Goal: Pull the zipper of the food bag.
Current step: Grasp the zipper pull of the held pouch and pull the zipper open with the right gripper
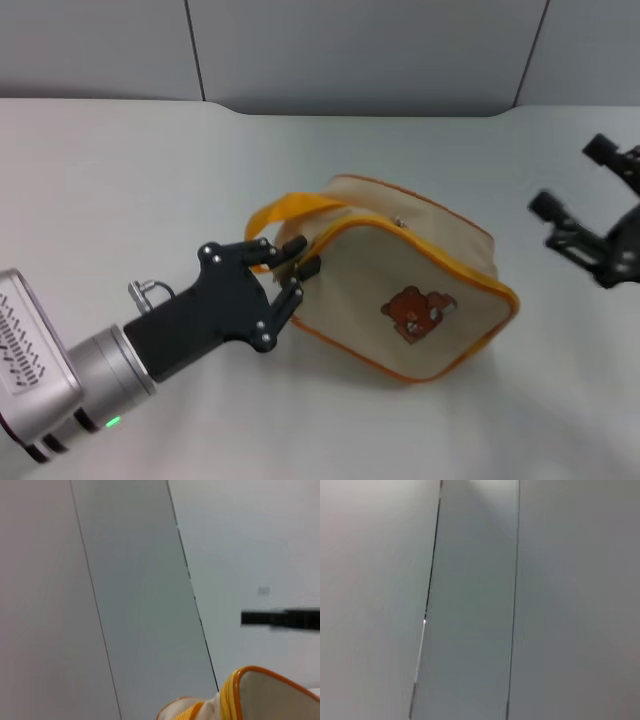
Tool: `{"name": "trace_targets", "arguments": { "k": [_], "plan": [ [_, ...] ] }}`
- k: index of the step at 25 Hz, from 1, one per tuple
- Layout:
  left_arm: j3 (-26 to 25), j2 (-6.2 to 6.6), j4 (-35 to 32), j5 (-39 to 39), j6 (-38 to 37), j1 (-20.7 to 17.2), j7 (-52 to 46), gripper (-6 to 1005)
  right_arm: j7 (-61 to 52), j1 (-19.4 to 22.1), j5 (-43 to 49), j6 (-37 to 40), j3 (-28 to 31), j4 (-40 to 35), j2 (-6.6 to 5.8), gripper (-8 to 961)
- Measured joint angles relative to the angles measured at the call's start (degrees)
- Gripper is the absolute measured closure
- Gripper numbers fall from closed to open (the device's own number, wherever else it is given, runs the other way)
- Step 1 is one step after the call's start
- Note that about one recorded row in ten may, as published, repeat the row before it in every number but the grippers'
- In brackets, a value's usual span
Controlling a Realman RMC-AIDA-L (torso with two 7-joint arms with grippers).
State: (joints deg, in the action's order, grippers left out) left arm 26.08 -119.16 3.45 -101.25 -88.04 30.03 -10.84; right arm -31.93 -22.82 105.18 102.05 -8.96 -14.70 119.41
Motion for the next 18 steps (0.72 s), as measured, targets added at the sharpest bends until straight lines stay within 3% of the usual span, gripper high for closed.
{"name": "trace_targets", "arguments": {
  "k": [6,11,18],
  "plan": [
    [0.24,0.11,-2.39,0.0,-0.58,1.1,-0.39,833,23.81,-1.98,1.1,-8.45,-4.92,8.58,0.17,133],
    [0.31,0.08,-2.49,0.01,-0.6,1.75,-0.4,841,38.84,-2.14,0.79,-10.46,-5.49,14.47,0.19,133],
    [0.34,0.07,-2.55,0.06,-0.72,2.67,-0.42,849,46.63,-2.77,0.54,-10.58,-5.18,17.75,0.32,133]
  ]
}}
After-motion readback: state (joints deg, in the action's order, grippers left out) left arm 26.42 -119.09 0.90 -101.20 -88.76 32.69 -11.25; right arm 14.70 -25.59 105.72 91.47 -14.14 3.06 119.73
